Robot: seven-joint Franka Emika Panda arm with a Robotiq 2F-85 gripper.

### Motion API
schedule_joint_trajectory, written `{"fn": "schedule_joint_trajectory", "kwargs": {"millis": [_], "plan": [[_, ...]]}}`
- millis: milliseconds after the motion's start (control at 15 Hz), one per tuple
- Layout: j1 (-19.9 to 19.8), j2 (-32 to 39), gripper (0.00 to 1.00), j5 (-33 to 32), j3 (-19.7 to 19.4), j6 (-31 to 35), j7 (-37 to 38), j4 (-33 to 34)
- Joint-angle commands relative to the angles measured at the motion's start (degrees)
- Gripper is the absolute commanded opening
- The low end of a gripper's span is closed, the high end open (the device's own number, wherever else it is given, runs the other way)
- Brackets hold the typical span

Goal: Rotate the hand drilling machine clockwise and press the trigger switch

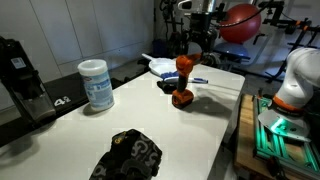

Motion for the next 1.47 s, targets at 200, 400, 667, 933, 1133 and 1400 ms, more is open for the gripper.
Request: {"fn": "schedule_joint_trajectory", "kwargs": {"millis": [200,400,667,933,1133,1400], "plan": [[-0.39,2.12,0.71,-0.79,0.99,5.41,5.19,-1.73],[-0.68,2.21,0.47,-0.57,1.18,6.55,11.52,-1.97],[-0.87,1.44,0.33,-1.59,1.84,8.22,24.47,-2.18],[-1.39,2.02,0.33,-3.19,3.16,7.81,38.88,-1.64],[-1.81,2.45,0.33,-3.52,4.17,7.06,49.14,-0.99],[-2.47,3.20,0.33,-3.67,5.44,6.05,61.81,0.08]]}}
